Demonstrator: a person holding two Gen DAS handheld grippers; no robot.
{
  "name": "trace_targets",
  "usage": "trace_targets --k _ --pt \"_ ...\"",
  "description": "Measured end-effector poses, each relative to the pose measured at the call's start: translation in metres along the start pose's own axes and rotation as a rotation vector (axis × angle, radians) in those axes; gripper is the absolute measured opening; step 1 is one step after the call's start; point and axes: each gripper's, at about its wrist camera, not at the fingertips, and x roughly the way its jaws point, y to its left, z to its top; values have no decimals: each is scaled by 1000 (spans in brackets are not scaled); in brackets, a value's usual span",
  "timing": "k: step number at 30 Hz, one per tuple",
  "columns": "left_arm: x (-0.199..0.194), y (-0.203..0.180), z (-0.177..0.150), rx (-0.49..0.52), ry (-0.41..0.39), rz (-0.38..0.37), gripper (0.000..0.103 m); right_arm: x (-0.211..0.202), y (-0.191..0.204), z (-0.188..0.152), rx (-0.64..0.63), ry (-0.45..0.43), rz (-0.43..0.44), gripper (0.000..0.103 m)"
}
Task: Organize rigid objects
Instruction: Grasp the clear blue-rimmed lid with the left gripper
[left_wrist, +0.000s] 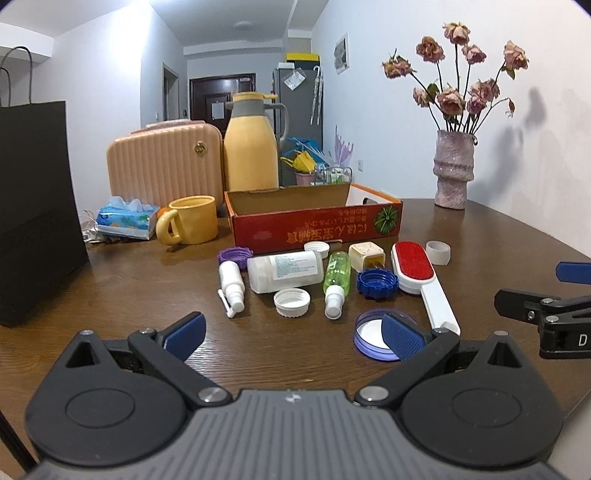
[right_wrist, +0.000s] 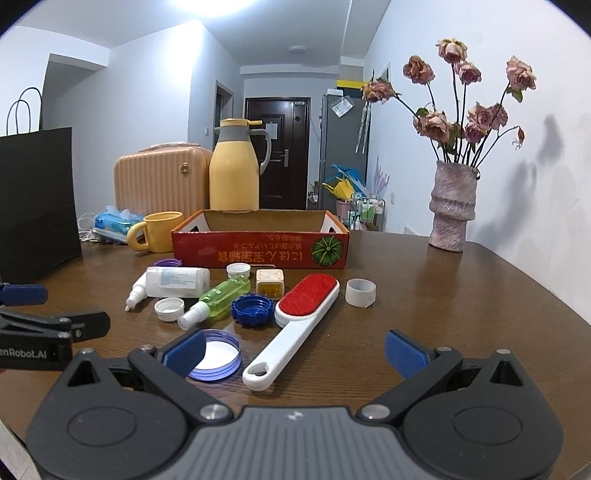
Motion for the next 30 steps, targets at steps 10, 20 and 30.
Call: trace_targets --k 10,20,30 --pt "36 -16 1 17 62 -30 103 31 -13 0 12 44 1 103" --pt "73 -40 -1 31 140 -71 103 53 -29 -2 25 87 -11 103" --pt "103 -57 -3 15 203 -106 103 62 -43 -6 50 106 -17 103"
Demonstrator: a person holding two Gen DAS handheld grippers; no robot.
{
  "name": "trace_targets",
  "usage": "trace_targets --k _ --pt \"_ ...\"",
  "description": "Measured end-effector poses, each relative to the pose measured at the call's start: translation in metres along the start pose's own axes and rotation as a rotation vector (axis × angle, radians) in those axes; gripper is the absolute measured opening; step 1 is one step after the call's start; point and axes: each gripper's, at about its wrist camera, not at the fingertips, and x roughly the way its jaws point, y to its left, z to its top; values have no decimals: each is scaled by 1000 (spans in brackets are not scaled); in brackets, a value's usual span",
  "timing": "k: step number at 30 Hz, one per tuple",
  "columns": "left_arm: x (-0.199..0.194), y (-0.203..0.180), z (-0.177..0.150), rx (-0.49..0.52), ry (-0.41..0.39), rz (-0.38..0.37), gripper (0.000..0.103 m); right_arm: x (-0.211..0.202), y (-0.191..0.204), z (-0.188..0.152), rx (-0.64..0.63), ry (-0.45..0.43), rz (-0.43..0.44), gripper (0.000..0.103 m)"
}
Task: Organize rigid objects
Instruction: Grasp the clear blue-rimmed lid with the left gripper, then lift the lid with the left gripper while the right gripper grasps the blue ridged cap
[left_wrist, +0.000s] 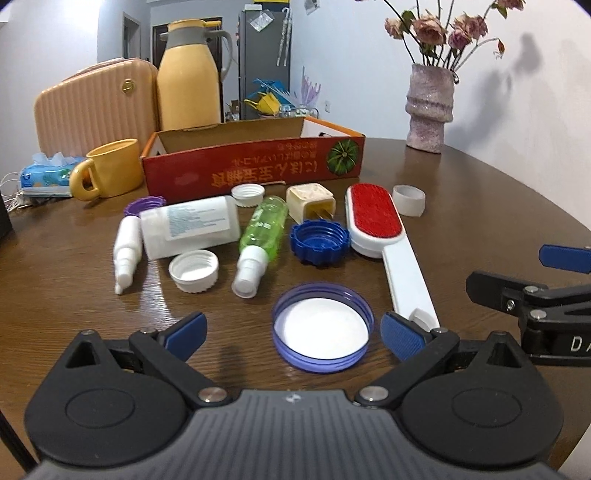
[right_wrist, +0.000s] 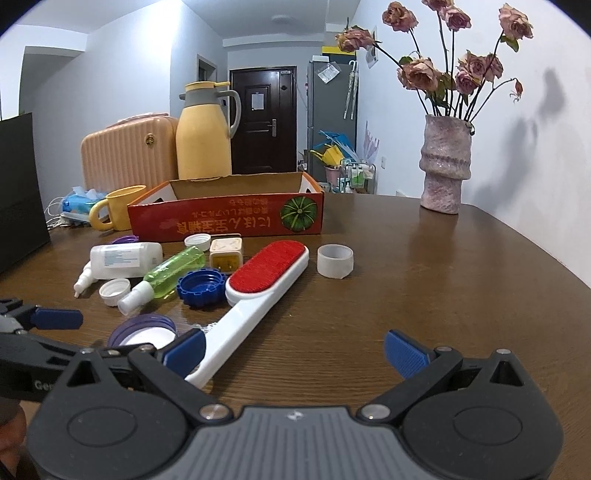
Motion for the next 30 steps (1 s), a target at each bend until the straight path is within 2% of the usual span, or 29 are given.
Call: trace_targets --k 7,11,14,19,30 --pt "12 -12 1 29 23 5 88 4 -3 -1 5 10 -1 103" --pt "19 -12 2 16 41 -6 67 5 -3 0 7 13 -2 103" --pt "22 -13 3 18 51 -30 67 4 -2 0 6 14 -3 103" --pt "16 -11 2 7 25 -46 67 5 -1 1 4 21 -4 103" --pt "-7 7 8 -6 -32 -24 67 7 9 10 -12 22 10 103"
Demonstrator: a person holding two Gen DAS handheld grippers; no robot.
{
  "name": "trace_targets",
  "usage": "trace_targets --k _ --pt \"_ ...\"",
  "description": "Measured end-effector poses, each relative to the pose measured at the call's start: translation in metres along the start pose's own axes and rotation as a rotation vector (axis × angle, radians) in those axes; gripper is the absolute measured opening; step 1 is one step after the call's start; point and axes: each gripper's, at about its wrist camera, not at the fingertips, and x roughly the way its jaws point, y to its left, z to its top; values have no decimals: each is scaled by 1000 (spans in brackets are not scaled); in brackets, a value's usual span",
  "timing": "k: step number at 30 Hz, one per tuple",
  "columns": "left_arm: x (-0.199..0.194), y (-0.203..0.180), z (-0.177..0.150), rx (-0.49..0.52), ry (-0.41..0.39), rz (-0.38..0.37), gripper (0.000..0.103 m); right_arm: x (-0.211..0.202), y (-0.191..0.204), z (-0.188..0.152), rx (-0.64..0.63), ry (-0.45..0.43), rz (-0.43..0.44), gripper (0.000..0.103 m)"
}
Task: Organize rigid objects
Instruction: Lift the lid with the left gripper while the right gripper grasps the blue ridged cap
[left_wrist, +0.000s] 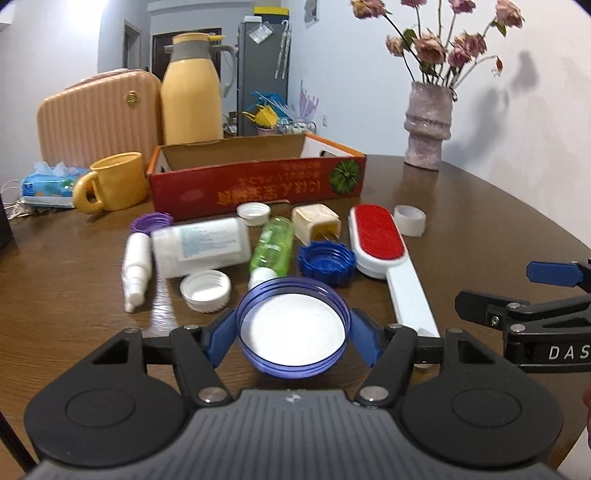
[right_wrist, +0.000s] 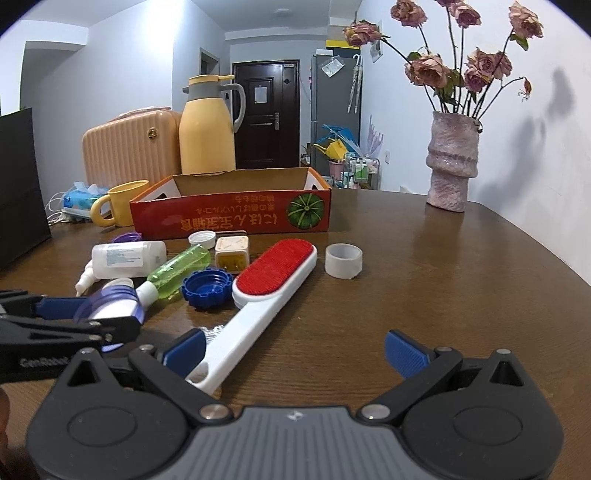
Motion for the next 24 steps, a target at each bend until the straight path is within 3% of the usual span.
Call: trace_targets --k 10,19,24 --pt "-16 30 6 -39 -48 46 67 14 30 21 -87 -13 39 100" --pt "-27 60 11 -71 -90 90 67 47 59 41 -169 4 88 83" --pt "-30 77 11 -94 -100 117 67 73 69 51 -202 31 124 69"
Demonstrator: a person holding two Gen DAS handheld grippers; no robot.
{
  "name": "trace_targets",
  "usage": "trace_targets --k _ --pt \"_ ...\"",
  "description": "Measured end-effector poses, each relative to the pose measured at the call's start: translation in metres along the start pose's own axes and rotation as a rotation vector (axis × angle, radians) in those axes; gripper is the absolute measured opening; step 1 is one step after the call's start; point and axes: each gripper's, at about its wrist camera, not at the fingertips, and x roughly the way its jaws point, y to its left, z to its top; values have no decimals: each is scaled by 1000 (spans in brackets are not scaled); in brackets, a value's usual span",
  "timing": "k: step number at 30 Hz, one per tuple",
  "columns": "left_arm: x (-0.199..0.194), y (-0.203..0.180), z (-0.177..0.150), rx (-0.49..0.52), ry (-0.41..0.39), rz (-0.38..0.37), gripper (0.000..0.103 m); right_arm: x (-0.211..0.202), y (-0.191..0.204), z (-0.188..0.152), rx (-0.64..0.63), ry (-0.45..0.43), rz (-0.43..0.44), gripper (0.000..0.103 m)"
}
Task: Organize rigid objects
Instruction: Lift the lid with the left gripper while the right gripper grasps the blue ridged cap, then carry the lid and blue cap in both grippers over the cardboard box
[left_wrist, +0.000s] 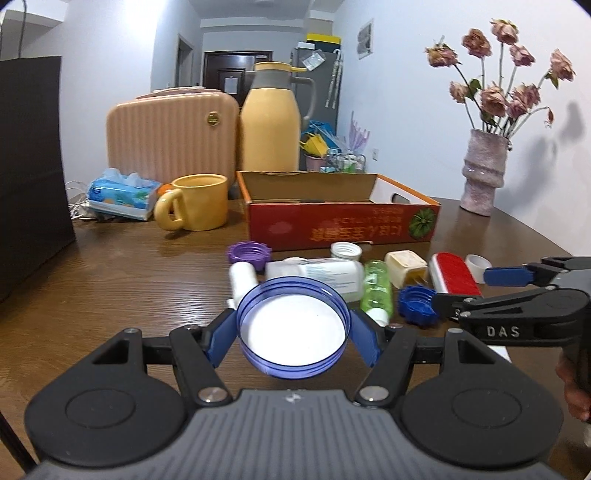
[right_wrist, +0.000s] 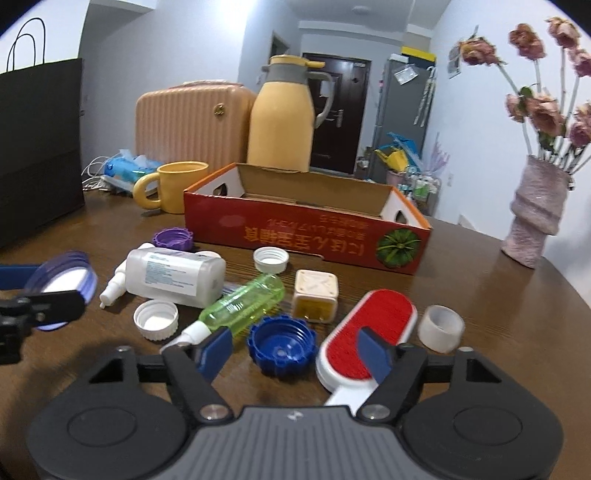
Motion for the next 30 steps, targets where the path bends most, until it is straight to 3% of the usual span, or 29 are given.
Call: trace_targets --k 9,25,30 --pt "1 21 1 -31 0 31 67 38 3 10 -26 68 63 56" --pt "8 34 6 -59 10 36 67 68 1 10 -65 153 87 53" --pt "9 34 7 -61 11 34 67 63 -3 9 -41 141 94 52"
